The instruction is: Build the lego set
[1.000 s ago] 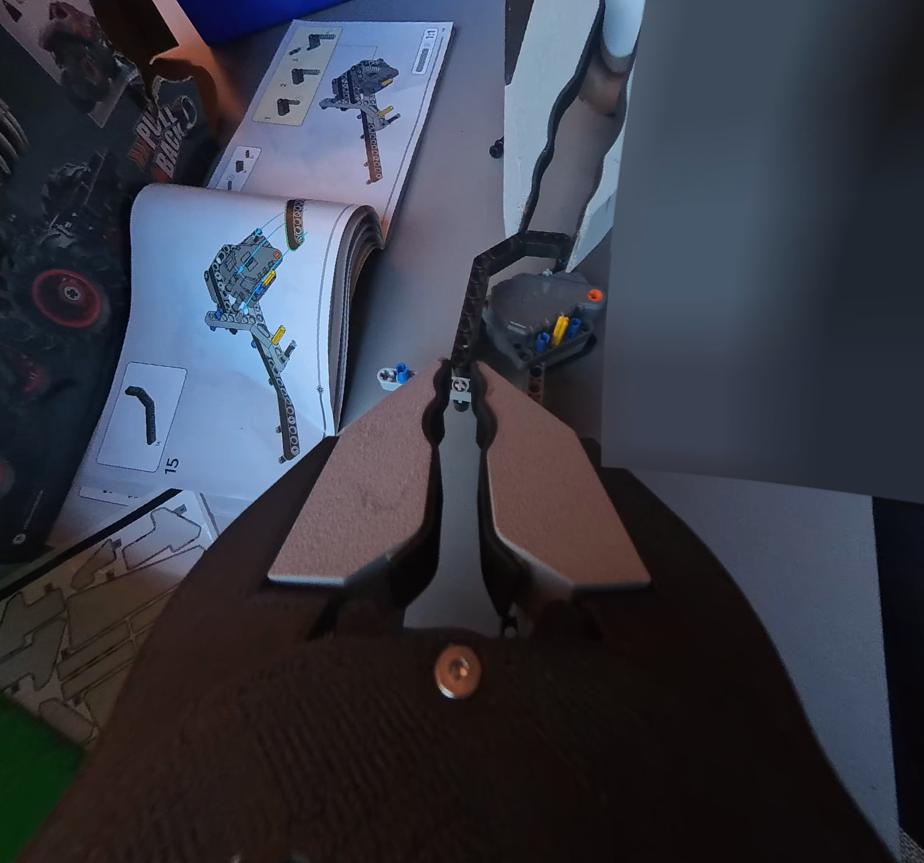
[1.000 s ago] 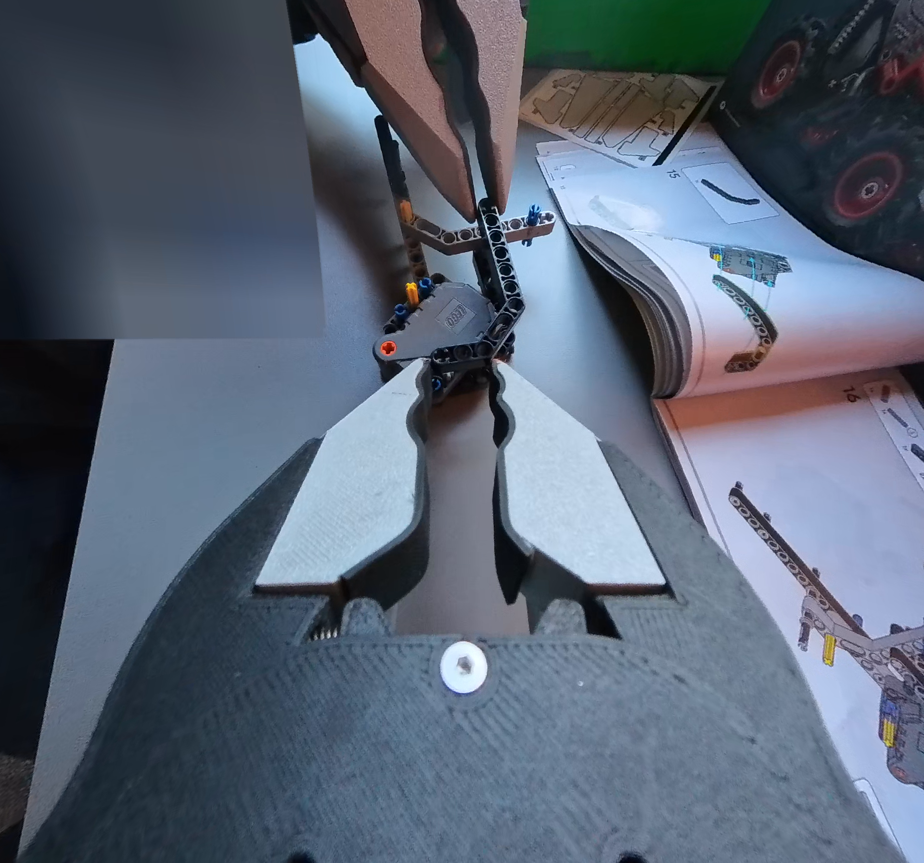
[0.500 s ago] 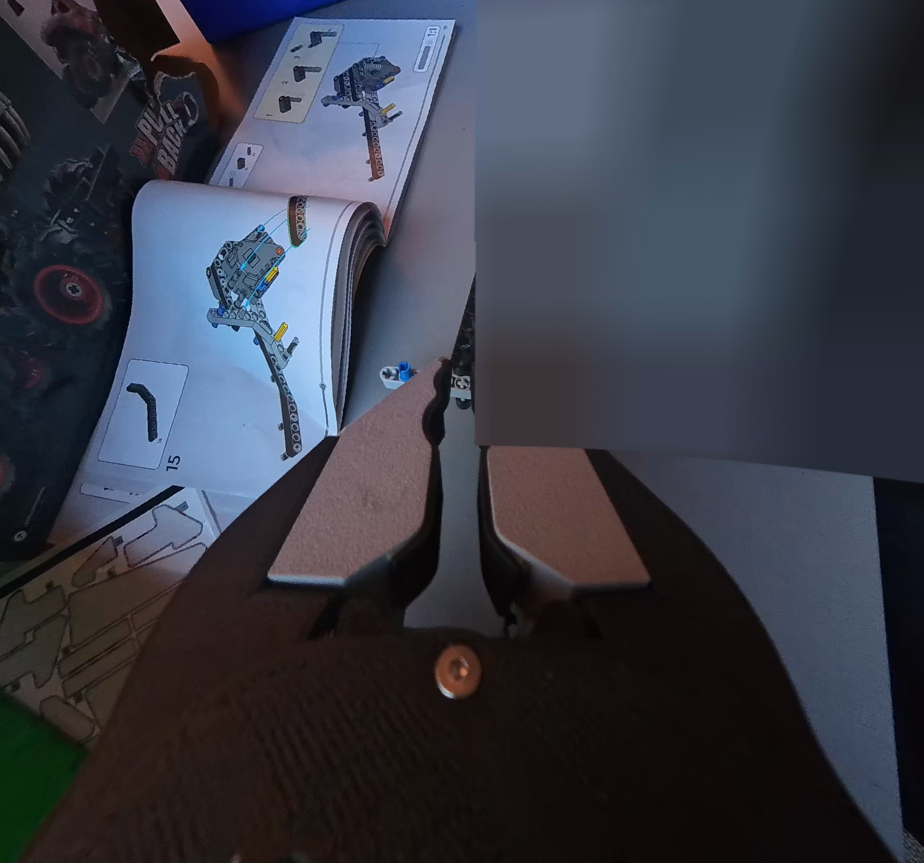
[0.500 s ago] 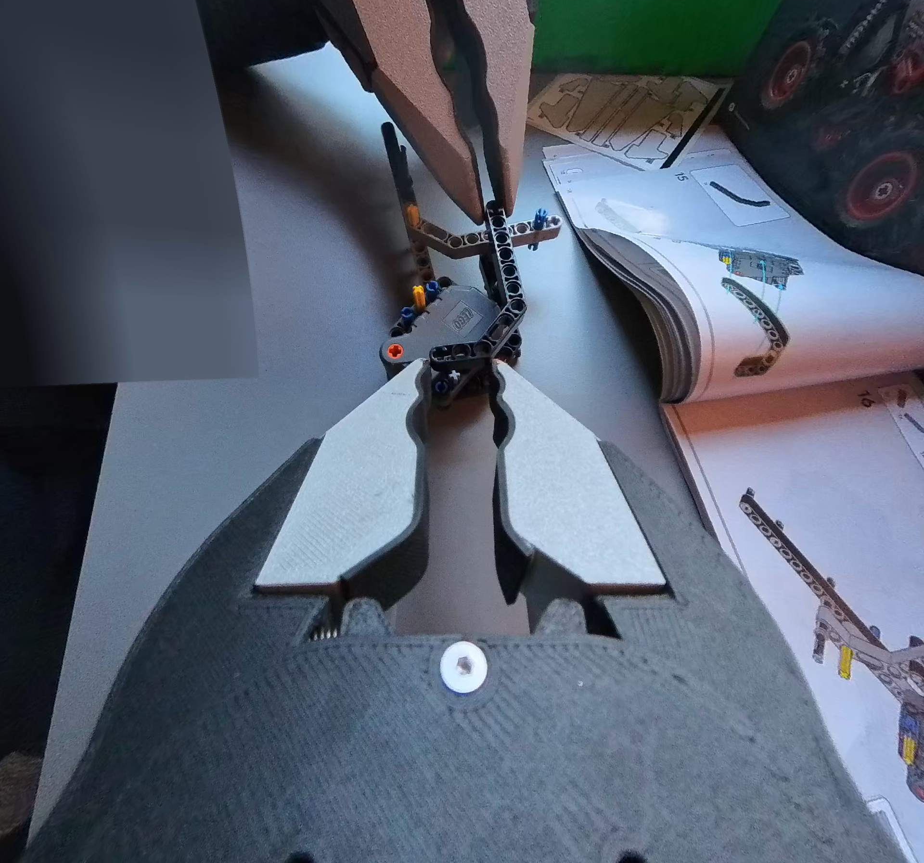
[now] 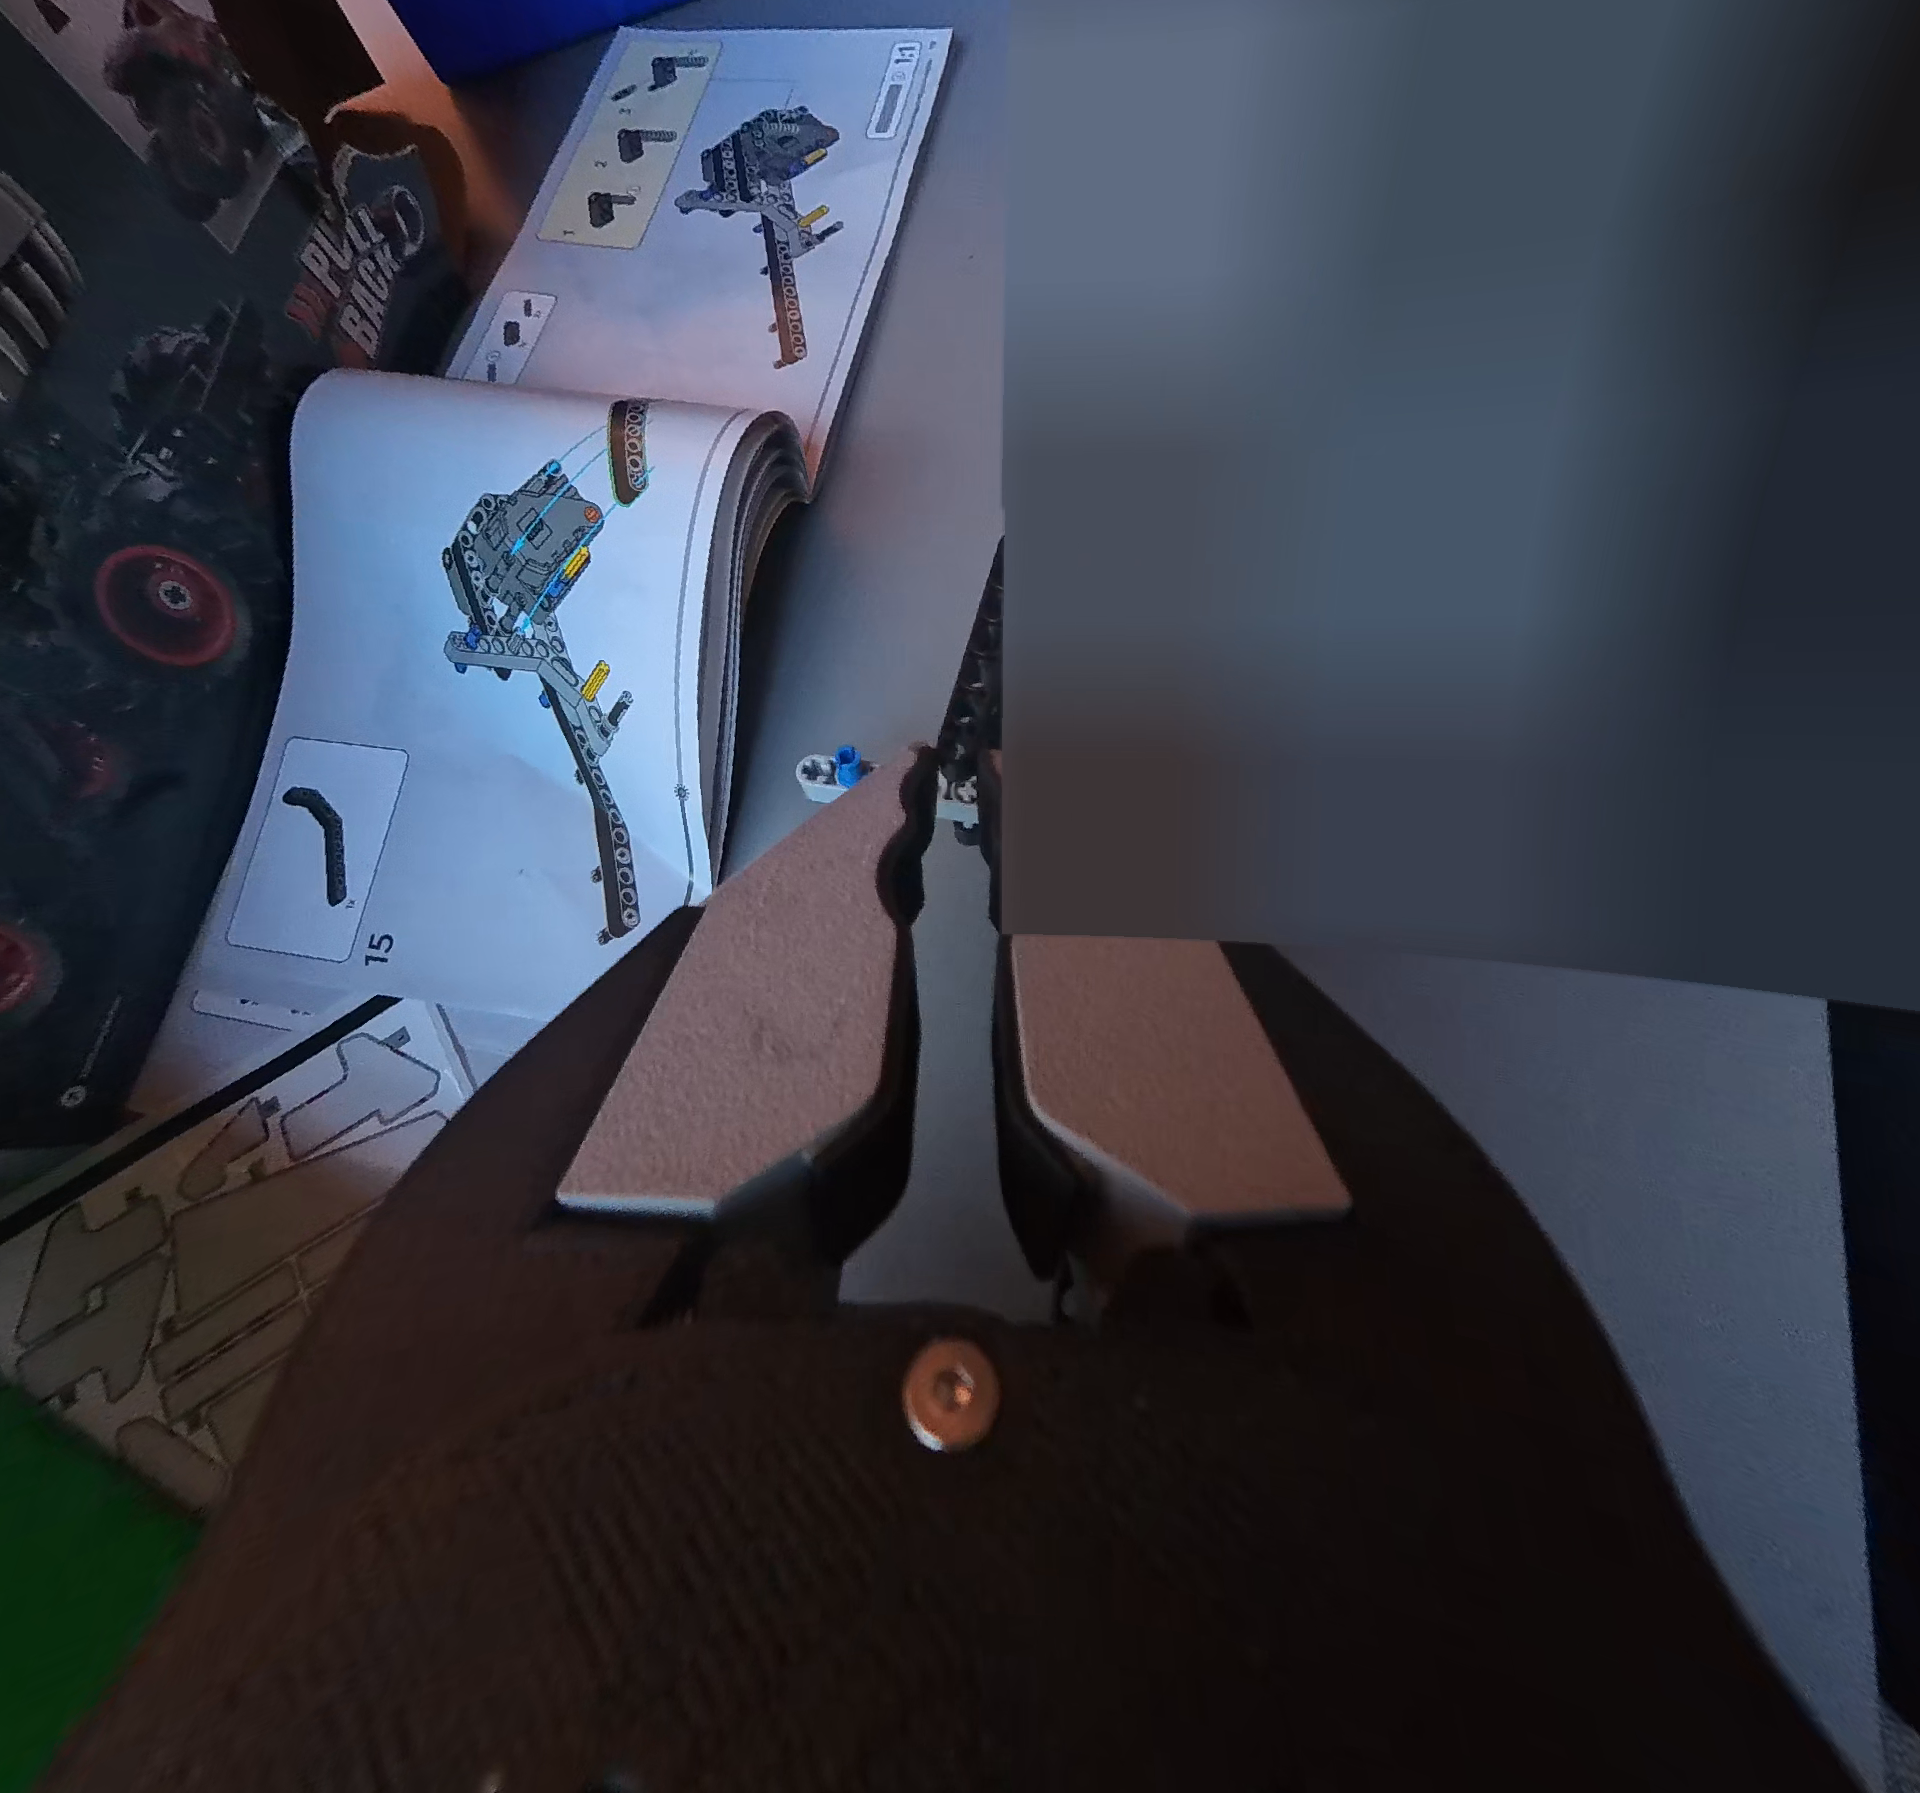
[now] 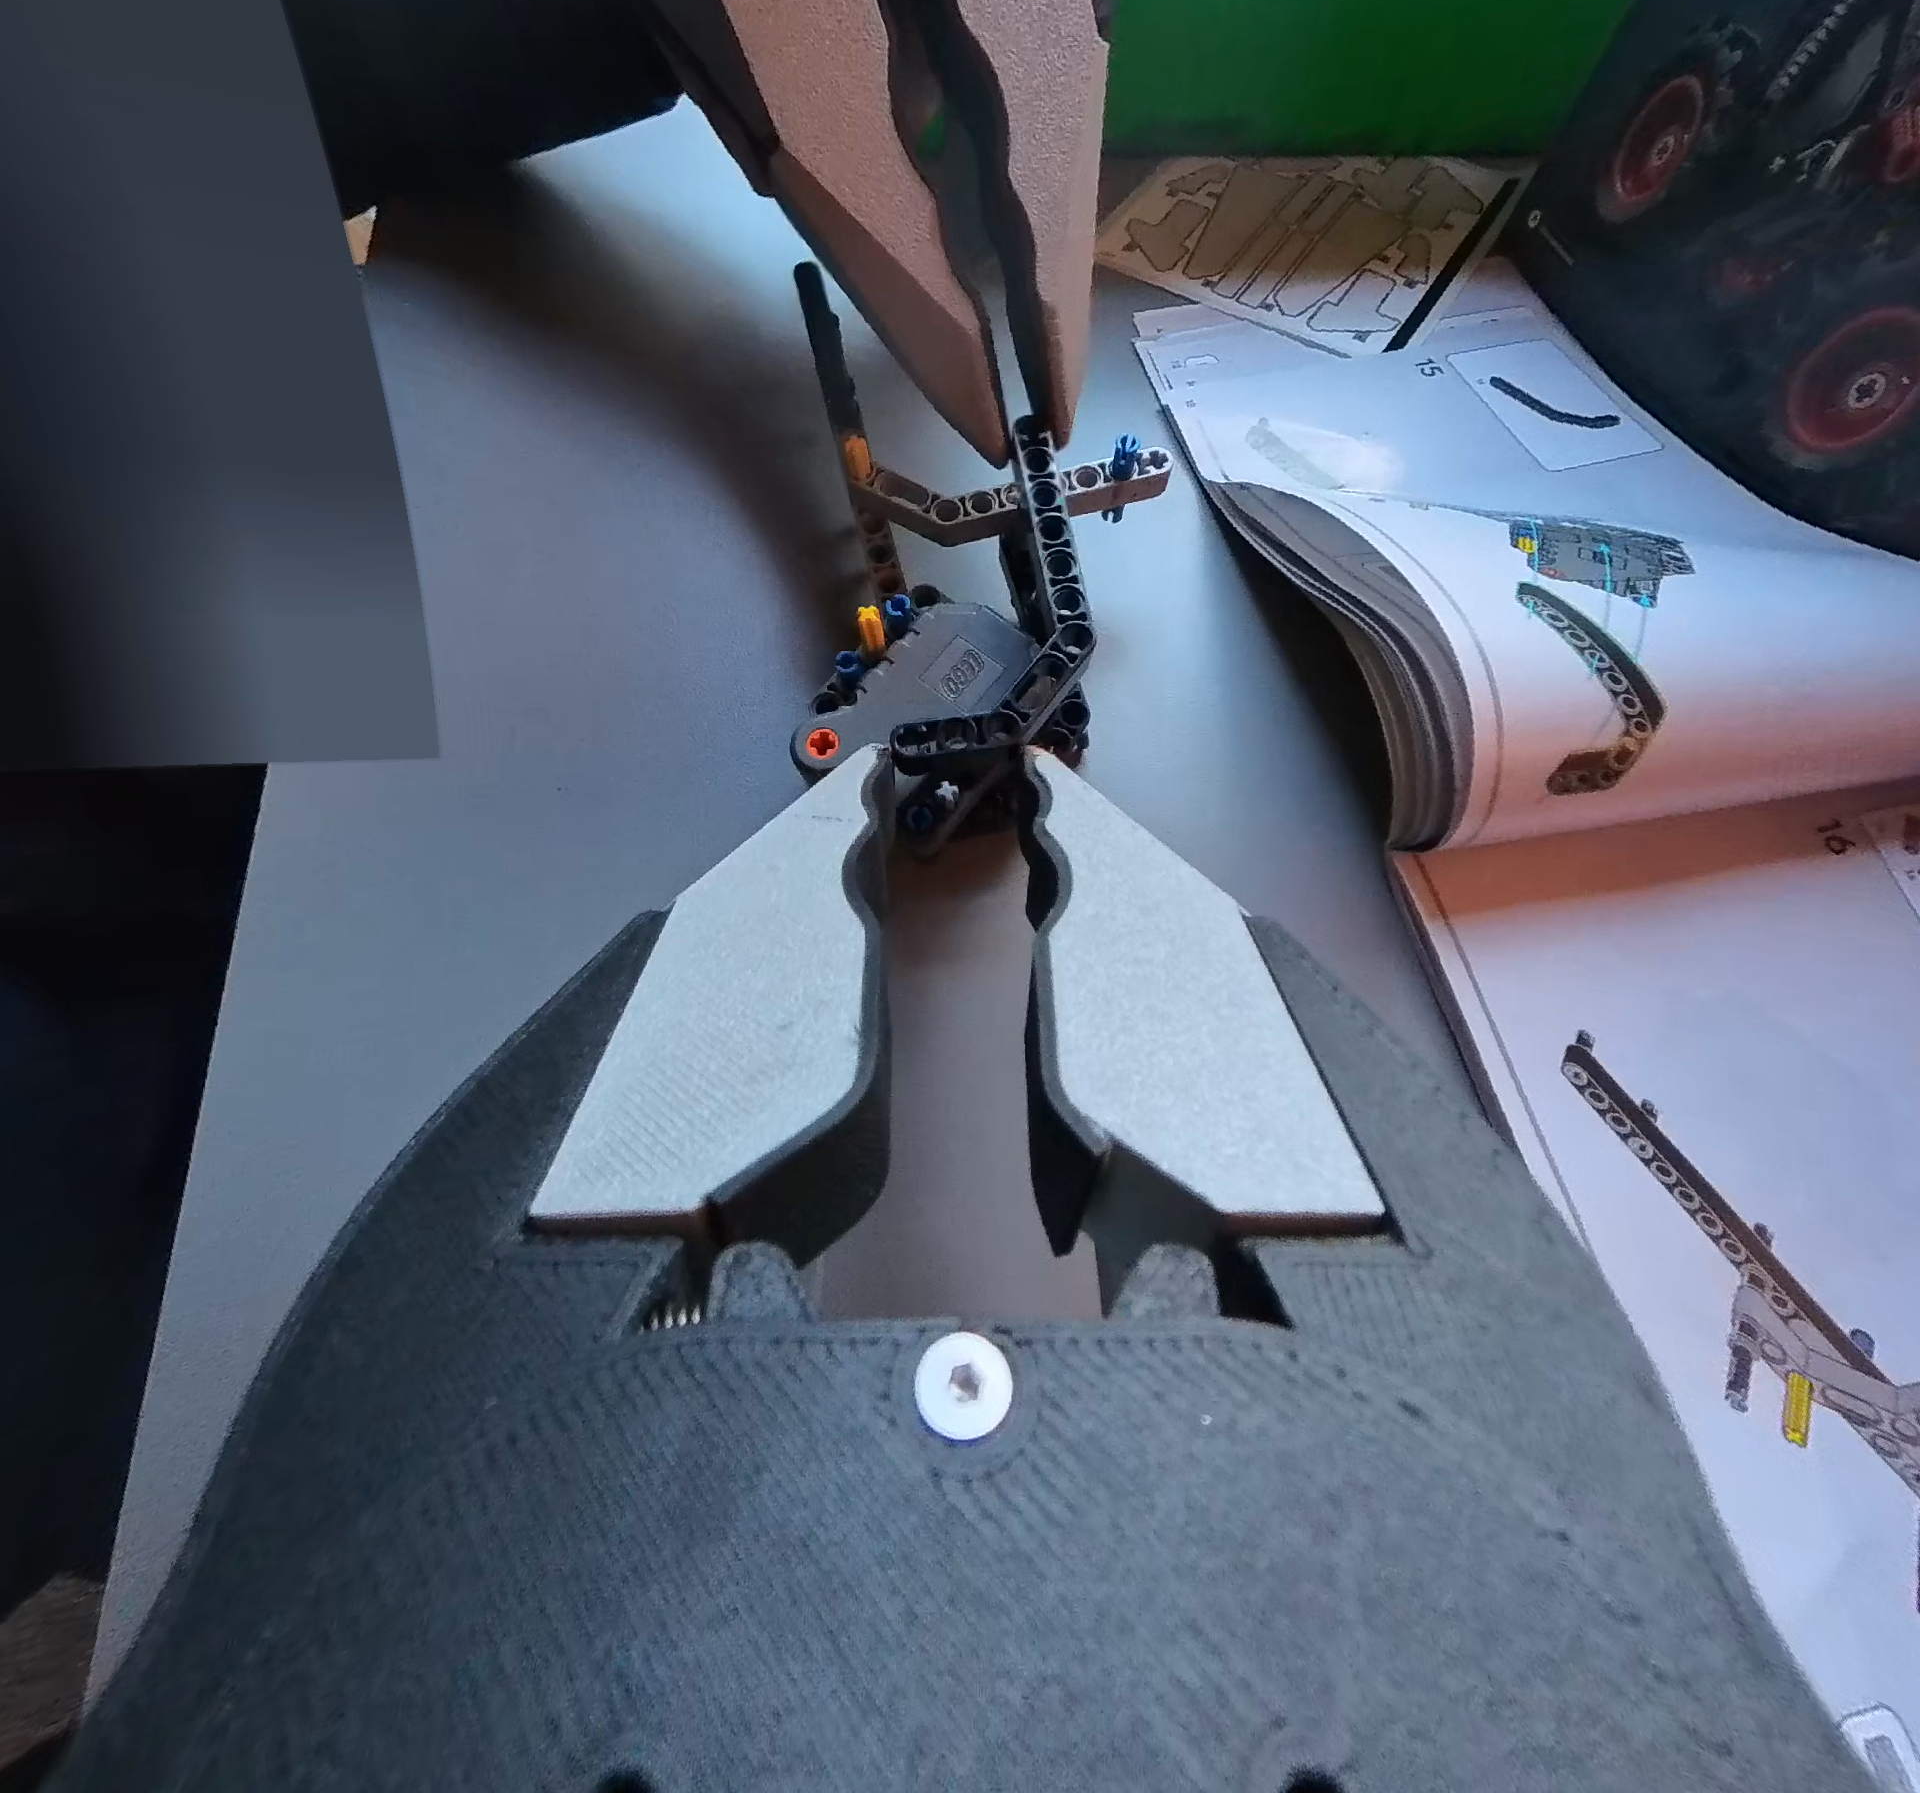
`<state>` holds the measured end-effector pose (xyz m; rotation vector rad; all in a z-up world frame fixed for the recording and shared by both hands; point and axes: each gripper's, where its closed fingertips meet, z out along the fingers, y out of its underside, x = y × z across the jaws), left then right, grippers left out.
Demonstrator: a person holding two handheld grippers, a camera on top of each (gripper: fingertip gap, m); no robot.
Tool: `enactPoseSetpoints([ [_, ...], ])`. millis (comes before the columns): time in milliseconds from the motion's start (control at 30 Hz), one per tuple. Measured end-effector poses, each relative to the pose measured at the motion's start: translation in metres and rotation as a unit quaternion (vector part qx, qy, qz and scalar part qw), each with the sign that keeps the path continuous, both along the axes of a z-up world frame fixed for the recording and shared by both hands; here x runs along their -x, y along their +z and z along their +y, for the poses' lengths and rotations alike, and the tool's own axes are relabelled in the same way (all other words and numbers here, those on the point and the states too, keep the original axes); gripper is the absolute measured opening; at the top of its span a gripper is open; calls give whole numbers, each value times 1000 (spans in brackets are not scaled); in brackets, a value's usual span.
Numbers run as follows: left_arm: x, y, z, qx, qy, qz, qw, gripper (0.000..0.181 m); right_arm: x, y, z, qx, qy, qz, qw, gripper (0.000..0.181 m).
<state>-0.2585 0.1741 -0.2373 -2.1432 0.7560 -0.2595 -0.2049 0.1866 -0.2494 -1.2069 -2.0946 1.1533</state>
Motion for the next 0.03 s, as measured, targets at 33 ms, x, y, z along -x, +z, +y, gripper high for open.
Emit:
enactPoseSetpoints([
  [33,0,0,0,1,-1,1,1000,3,0,0,0,2,-1,-1,1000,20],
])
